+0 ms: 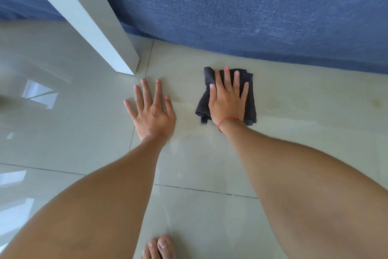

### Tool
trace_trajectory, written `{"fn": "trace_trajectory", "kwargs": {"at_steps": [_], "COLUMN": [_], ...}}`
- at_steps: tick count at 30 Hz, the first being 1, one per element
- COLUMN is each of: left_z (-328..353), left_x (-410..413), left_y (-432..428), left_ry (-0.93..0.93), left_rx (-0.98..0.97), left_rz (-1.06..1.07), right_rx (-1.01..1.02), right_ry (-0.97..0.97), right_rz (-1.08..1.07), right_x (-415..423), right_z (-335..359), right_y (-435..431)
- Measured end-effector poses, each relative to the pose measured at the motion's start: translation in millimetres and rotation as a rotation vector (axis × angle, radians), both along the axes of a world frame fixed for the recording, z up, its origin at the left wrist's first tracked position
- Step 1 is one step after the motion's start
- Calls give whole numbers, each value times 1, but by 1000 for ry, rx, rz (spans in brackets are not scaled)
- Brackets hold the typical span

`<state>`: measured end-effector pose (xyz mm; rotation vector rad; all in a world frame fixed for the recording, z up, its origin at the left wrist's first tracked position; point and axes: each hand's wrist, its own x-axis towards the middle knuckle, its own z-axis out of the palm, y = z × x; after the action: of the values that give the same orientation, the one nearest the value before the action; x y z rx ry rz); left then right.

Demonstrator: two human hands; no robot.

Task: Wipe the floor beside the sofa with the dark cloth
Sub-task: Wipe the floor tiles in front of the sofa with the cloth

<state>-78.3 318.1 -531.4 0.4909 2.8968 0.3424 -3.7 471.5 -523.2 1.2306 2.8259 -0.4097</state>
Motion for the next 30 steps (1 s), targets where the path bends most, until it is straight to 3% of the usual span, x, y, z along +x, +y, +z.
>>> {"fn": "trace_trajectory", "kwargs": {"at_steps": [8,16,25,30], "left_z": [2,3,1,0], "left_x": [0,0,0,0], "left_y": [2,1,1,2], "left_ry": [8,-15,3,15], "left_rx": [4,22,23,25], "left_rz": [4,17,14,18], "right_rx": [9,32,-2,24], "right_ry": [-6,17,6,-4], "right_rz": [144,484,73,131], "right_x": [-33,36,2,-14], "right_z": [-2,0,-1,-3], "right_y": [-22,-16,-15,-20]}}
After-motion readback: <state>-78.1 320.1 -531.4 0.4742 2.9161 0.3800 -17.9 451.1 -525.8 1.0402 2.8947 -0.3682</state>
